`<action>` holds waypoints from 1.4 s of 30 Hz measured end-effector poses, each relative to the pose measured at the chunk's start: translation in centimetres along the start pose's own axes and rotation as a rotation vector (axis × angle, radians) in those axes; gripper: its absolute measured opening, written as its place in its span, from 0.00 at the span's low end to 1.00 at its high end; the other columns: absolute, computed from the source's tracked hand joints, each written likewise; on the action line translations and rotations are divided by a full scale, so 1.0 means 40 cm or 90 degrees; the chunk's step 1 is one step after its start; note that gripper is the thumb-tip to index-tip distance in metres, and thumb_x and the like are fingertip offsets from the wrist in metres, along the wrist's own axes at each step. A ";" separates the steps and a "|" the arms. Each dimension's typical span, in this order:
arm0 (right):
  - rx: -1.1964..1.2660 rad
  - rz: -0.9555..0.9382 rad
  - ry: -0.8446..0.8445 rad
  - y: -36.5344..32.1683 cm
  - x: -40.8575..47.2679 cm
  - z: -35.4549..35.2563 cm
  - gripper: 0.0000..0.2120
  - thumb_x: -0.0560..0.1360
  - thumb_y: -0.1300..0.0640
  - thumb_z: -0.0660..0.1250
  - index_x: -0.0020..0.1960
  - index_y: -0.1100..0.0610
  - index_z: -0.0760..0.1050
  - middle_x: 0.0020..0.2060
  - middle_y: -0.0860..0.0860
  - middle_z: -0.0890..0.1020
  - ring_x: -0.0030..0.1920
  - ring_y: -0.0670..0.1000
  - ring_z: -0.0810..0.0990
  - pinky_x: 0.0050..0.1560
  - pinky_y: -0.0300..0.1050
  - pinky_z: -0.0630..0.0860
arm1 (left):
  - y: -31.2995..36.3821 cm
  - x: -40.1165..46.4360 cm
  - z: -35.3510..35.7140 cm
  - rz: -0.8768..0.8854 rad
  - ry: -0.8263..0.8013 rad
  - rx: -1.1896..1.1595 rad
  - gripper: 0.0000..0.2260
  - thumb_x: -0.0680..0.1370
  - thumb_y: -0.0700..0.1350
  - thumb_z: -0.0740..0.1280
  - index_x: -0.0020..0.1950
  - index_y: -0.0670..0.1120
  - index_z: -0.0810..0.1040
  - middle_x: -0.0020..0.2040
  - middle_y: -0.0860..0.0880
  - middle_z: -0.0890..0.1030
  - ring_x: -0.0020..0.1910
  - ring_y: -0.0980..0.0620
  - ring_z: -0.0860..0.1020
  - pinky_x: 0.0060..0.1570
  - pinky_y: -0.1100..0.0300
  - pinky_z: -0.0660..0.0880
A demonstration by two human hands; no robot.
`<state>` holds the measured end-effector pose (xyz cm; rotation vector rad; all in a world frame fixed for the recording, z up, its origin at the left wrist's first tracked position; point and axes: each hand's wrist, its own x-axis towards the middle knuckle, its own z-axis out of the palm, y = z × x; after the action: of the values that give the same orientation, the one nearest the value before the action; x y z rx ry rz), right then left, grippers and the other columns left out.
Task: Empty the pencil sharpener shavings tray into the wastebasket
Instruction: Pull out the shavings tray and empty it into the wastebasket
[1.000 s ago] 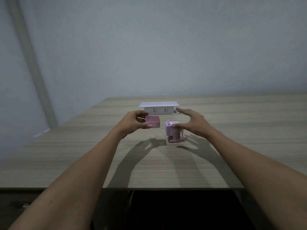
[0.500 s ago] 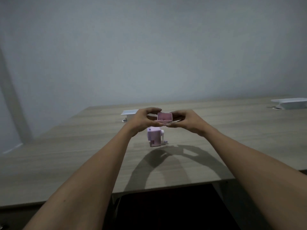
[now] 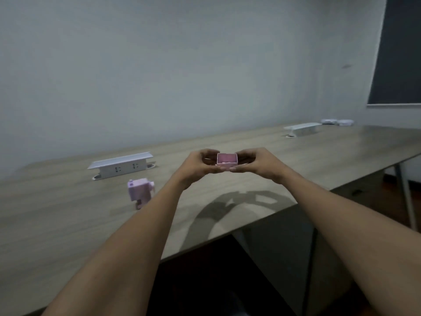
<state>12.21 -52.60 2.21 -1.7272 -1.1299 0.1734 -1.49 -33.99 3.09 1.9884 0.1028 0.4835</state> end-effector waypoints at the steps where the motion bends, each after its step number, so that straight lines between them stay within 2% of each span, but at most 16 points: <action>1: -0.005 0.011 0.014 0.012 -0.025 -0.031 0.23 0.67 0.57 0.81 0.61 0.58 0.83 0.51 0.50 0.88 0.52 0.45 0.87 0.54 0.35 0.80 | 0.006 0.013 0.037 0.005 -0.018 -0.012 0.28 0.72 0.35 0.77 0.71 0.36 0.74 0.62 0.39 0.83 0.61 0.44 0.83 0.53 0.64 0.81; 3: -0.013 0.031 0.038 0.037 -0.079 -0.091 0.23 0.68 0.57 0.81 0.61 0.58 0.82 0.52 0.51 0.88 0.53 0.46 0.87 0.56 0.37 0.80 | 0.020 0.034 0.114 0.015 -0.048 -0.025 0.28 0.72 0.34 0.77 0.71 0.36 0.74 0.62 0.39 0.83 0.62 0.44 0.83 0.51 0.65 0.81; 7: -0.045 0.076 0.078 0.087 -0.200 -0.198 0.22 0.67 0.53 0.81 0.60 0.53 0.83 0.50 0.45 0.88 0.51 0.40 0.86 0.51 0.29 0.79 | 0.035 0.058 0.276 0.036 -0.100 -0.046 0.28 0.72 0.37 0.77 0.71 0.36 0.74 0.62 0.40 0.83 0.60 0.46 0.83 0.48 0.68 0.81; 10: -0.059 0.113 0.102 0.129 -0.297 -0.257 0.25 0.66 0.51 0.82 0.61 0.53 0.83 0.52 0.45 0.88 0.54 0.41 0.85 0.55 0.32 0.79 | 0.030 0.051 0.391 0.032 -0.139 -0.075 0.28 0.71 0.38 0.78 0.70 0.37 0.75 0.62 0.41 0.84 0.60 0.47 0.84 0.50 0.67 0.81; 14: -0.071 0.162 0.124 0.191 -0.397 -0.304 0.25 0.64 0.51 0.82 0.60 0.52 0.83 0.52 0.44 0.88 0.55 0.41 0.85 0.59 0.36 0.77 | 0.004 0.029 0.516 0.020 -0.167 -0.100 0.29 0.71 0.38 0.79 0.70 0.36 0.76 0.62 0.41 0.84 0.60 0.47 0.84 0.58 0.60 0.81; 17: -0.079 0.217 0.126 0.238 -0.469 -0.326 0.26 0.63 0.50 0.83 0.60 0.50 0.84 0.52 0.42 0.88 0.54 0.38 0.84 0.59 0.37 0.76 | -0.021 0.007 0.596 0.010 -0.195 -0.098 0.28 0.71 0.39 0.79 0.69 0.37 0.77 0.61 0.41 0.84 0.57 0.49 0.84 0.54 0.65 0.81; 20: -0.063 0.256 0.124 0.287 -0.532 -0.326 0.25 0.64 0.53 0.83 0.60 0.52 0.84 0.52 0.45 0.88 0.55 0.41 0.85 0.59 0.38 0.76 | -0.058 -0.027 0.660 -0.010 -0.212 -0.100 0.28 0.72 0.38 0.78 0.70 0.35 0.75 0.63 0.40 0.83 0.60 0.47 0.83 0.56 0.64 0.79; 22: -0.054 0.281 0.110 0.326 -0.569 -0.315 0.24 0.65 0.57 0.82 0.61 0.55 0.84 0.53 0.48 0.88 0.55 0.42 0.85 0.58 0.36 0.77 | -0.091 -0.053 0.697 -0.025 -0.220 -0.093 0.28 0.72 0.37 0.77 0.70 0.35 0.75 0.63 0.40 0.83 0.57 0.50 0.83 0.49 0.70 0.79; 24: -0.062 0.302 0.092 0.367 -0.600 -0.297 0.23 0.67 0.58 0.81 0.61 0.56 0.83 0.53 0.49 0.87 0.50 0.36 0.85 0.50 0.27 0.76 | -0.130 -0.079 0.728 -0.043 -0.226 -0.096 0.26 0.72 0.36 0.77 0.69 0.34 0.76 0.62 0.40 0.83 0.51 0.54 0.83 0.43 0.74 0.78; 26: -0.055 0.324 0.081 0.413 -0.628 -0.270 0.23 0.67 0.60 0.81 0.61 0.58 0.83 0.52 0.51 0.87 0.45 0.33 0.84 0.46 0.23 0.75 | -0.176 -0.109 0.755 -0.073 -0.230 -0.102 0.25 0.72 0.35 0.76 0.68 0.34 0.76 0.61 0.39 0.83 0.49 0.55 0.83 0.40 0.75 0.77; 29: -0.018 0.365 0.065 0.487 -0.672 -0.214 0.22 0.67 0.62 0.80 0.61 0.59 0.83 0.54 0.53 0.87 0.50 0.41 0.84 0.56 0.31 0.77 | -0.255 -0.159 0.792 -0.127 -0.225 -0.117 0.25 0.73 0.34 0.76 0.68 0.33 0.75 0.62 0.38 0.82 0.54 0.51 0.81 0.41 0.76 0.77; 31: 0.006 0.386 0.049 0.536 -0.708 -0.167 0.22 0.67 0.61 0.81 0.60 0.59 0.83 0.54 0.53 0.87 0.54 0.45 0.84 0.61 0.36 0.76 | -0.310 -0.195 0.814 -0.161 -0.227 -0.118 0.26 0.72 0.34 0.76 0.69 0.34 0.75 0.62 0.38 0.82 0.55 0.51 0.81 0.42 0.75 0.77; 33: 0.029 0.412 0.043 0.583 -0.750 -0.119 0.22 0.65 0.59 0.82 0.58 0.57 0.84 0.52 0.51 0.88 0.55 0.45 0.85 0.61 0.37 0.77 | -0.362 -0.229 0.836 -0.203 -0.232 -0.116 0.27 0.72 0.33 0.77 0.69 0.33 0.75 0.62 0.38 0.82 0.55 0.51 0.81 0.46 0.73 0.79; 37: 0.082 0.472 0.023 0.664 -0.823 -0.033 0.20 0.64 0.58 0.83 0.56 0.54 0.86 0.49 0.47 0.89 0.50 0.41 0.86 0.51 0.30 0.77 | -0.449 -0.296 0.870 -0.299 -0.263 -0.113 0.25 0.72 0.31 0.76 0.68 0.33 0.75 0.62 0.37 0.82 0.56 0.49 0.81 0.48 0.69 0.79; 39: 0.123 0.504 0.011 0.698 -0.855 0.001 0.20 0.65 0.58 0.82 0.56 0.55 0.86 0.49 0.47 0.89 0.50 0.41 0.86 0.49 0.29 0.77 | -0.485 -0.322 0.886 -0.345 -0.289 -0.096 0.23 0.72 0.32 0.76 0.67 0.33 0.77 0.62 0.36 0.82 0.58 0.45 0.83 0.55 0.62 0.80; 42: 0.159 0.561 -0.009 0.740 -0.899 0.045 0.22 0.65 0.57 0.82 0.58 0.56 0.85 0.51 0.50 0.88 0.54 0.46 0.86 0.56 0.36 0.79 | -0.530 -0.355 0.902 -0.404 -0.328 -0.050 0.24 0.73 0.35 0.76 0.68 0.33 0.76 0.63 0.37 0.81 0.64 0.41 0.80 0.66 0.52 0.77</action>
<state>9.18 -79.40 -35.79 -1.8801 -0.2669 0.8259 2.12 -58.77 -33.32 1.8179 0.3677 -0.4235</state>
